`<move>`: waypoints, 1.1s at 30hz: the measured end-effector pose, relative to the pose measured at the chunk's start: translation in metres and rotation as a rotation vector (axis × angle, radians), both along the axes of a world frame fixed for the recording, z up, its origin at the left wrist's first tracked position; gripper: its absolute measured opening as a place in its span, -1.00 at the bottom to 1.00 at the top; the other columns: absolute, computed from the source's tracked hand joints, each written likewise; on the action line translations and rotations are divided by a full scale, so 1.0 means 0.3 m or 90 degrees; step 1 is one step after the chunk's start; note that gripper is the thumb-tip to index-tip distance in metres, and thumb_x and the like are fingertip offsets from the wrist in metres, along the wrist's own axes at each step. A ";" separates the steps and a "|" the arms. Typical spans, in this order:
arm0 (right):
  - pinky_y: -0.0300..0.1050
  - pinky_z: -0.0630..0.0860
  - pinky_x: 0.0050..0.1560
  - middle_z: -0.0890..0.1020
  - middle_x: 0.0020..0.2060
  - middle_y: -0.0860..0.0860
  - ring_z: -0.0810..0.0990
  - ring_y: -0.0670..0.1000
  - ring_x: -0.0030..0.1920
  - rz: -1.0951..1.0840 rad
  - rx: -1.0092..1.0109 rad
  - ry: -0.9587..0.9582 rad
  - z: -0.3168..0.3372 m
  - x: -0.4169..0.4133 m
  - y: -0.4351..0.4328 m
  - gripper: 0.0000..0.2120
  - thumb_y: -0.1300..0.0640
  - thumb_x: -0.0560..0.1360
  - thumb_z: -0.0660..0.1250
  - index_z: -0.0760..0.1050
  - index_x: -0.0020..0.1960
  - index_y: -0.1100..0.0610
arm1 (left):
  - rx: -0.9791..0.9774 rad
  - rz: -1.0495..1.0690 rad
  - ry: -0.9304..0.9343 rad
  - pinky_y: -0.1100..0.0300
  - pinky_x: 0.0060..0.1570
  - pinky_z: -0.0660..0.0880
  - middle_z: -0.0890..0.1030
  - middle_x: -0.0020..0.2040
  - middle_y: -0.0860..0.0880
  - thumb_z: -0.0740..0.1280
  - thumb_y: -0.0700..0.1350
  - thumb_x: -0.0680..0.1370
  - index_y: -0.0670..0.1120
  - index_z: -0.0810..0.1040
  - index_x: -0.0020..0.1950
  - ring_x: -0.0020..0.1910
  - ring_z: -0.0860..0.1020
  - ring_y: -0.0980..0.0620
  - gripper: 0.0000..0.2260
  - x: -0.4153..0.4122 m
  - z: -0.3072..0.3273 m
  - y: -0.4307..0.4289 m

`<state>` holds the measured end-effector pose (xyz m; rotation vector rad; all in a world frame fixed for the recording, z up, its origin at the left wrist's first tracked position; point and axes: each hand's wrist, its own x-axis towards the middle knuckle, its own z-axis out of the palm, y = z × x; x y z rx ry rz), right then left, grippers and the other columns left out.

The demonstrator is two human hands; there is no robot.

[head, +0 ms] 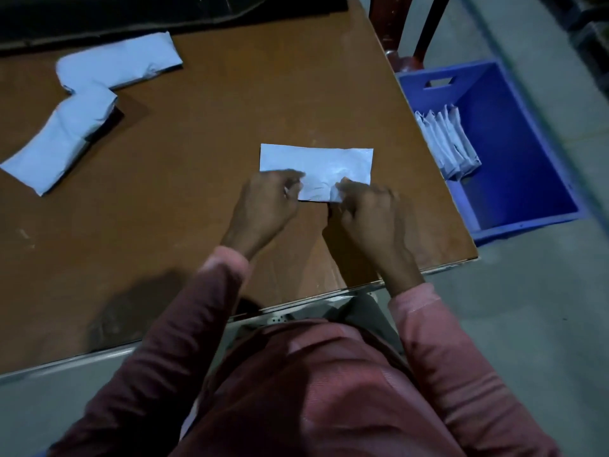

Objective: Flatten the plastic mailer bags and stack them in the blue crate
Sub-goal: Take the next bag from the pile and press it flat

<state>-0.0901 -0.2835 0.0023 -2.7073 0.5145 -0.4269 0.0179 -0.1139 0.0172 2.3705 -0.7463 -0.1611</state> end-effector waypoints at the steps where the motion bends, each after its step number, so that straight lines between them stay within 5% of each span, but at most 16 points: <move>1: 0.05 0.53 0.05 0.74 0.06 0.09 0.67 0.25 0.04 -0.017 0.011 -0.019 0.029 0.025 -0.013 -0.67 0.13 0.46 0.24 0.68 0.14 0.06 | -0.017 0.014 0.001 0.13 0.20 0.54 0.69 0.25 -0.03 0.39 -0.10 0.60 -0.03 0.63 0.37 0.11 0.65 0.00 -0.67 0.041 0.013 0.000; 4: 0.04 0.47 0.17 0.64 0.25 0.08 0.54 0.20 0.25 0.006 0.082 0.042 0.068 0.124 -0.083 -0.56 0.23 0.50 0.36 0.56 0.37 0.07 | 0.105 -0.095 0.021 -0.01 0.40 0.35 0.52 0.44 -0.12 0.41 0.03 0.47 -0.10 0.45 0.52 0.43 0.44 -0.16 -0.37 0.177 0.011 -0.007; 6: 0.11 0.33 0.38 0.47 0.46 0.05 0.38 0.17 0.44 0.045 0.092 0.178 0.083 0.182 -0.130 -0.42 0.08 0.53 0.45 0.39 0.52 0.01 | 0.197 -0.161 0.044 -0.14 0.52 0.14 0.40 0.53 -0.13 0.35 0.15 0.38 -0.10 0.36 0.57 0.58 0.24 -0.21 -0.22 0.241 0.006 -0.021; 8: 0.22 0.19 0.48 0.38 0.54 0.01 0.31 0.15 0.52 0.074 0.105 0.278 0.107 0.222 -0.175 -0.26 -0.05 0.51 0.50 0.26 0.59 -0.05 | 0.253 -0.197 0.060 -0.21 0.53 -0.04 0.42 0.48 -0.12 0.35 0.17 0.33 -0.06 0.37 0.55 0.59 0.19 -0.17 -0.20 0.271 0.009 -0.037; 10: 0.11 0.18 0.41 0.39 0.53 0.03 0.33 0.14 0.52 0.103 0.121 0.295 0.134 0.239 -0.197 -0.15 -0.08 0.42 0.58 0.26 0.60 -0.04 | 0.266 -0.211 0.031 -0.23 0.51 -0.04 0.51 0.28 -0.12 0.44 0.18 0.26 -0.03 0.49 0.42 0.45 0.31 -0.18 -0.26 0.296 0.022 -0.054; 13: -0.02 0.27 0.21 0.53 0.30 0.09 0.44 0.16 0.36 0.116 0.050 0.223 0.164 0.242 -0.203 -0.24 -0.06 0.27 0.67 0.51 0.41 0.02 | 0.258 -0.214 -0.114 -0.10 0.32 0.21 0.54 0.05 -0.10 0.59 0.15 0.19 -0.01 0.60 0.27 0.22 0.41 -0.20 -0.33 0.313 0.050 -0.065; 16: 0.21 0.37 0.18 0.53 0.05 0.01 0.47 0.10 0.18 0.089 -0.037 0.027 0.150 0.219 -0.200 -0.50 -0.04 0.23 0.62 0.62 0.14 -0.05 | 0.110 -0.160 -0.319 -0.06 0.08 0.35 0.55 -0.07 -0.08 0.48 -0.01 0.27 -0.05 0.65 0.11 0.03 0.48 -0.20 -0.59 0.283 0.068 -0.048; 19: 0.15 0.30 0.14 0.55 -0.02 -0.06 0.53 0.06 0.08 0.069 -0.105 -0.168 0.084 0.150 -0.149 -0.72 0.09 0.34 0.46 0.63 0.05 -0.09 | -0.004 -0.123 -0.405 -0.04 -0.02 0.37 0.59 -0.06 -0.09 0.37 -0.25 0.34 -0.09 0.63 0.04 -0.02 0.52 -0.20 -0.72 0.197 0.021 -0.008; 22: -0.09 0.08 0.06 0.59 0.05 -0.08 0.55 0.04 0.11 0.100 -0.095 -0.154 -0.006 0.047 -0.090 -0.77 0.11 0.43 0.49 0.64 0.07 -0.09 | 0.021 -0.120 -0.327 -0.05 0.07 0.38 0.65 0.10 -0.08 0.36 -0.37 0.30 -0.09 0.64 0.16 0.09 0.58 -0.21 -0.55 0.095 -0.102 0.046; 25: 0.02 0.18 0.17 0.49 0.29 -0.15 0.42 -0.06 0.31 0.099 -0.049 -0.011 -0.050 -0.036 -0.061 -0.69 -0.21 0.52 0.41 0.56 0.24 -0.19 | 0.062 -0.083 -0.218 -0.04 0.21 0.40 0.61 0.35 -0.09 0.40 -0.38 0.18 -0.09 0.61 0.34 0.27 0.57 -0.17 -0.30 0.004 -0.160 0.088; 33: 0.11 0.22 0.46 0.42 0.51 0.04 0.34 0.11 0.51 0.031 -0.019 -0.038 -0.006 0.158 -0.007 -0.59 -0.05 0.70 0.11 0.44 0.48 0.06 | 0.051 -0.038 -0.134 -0.13 0.59 0.17 0.31 0.61 -0.19 0.02 -0.03 0.69 -0.20 0.30 0.61 0.63 0.19 -0.19 -0.48 0.047 -0.061 -0.060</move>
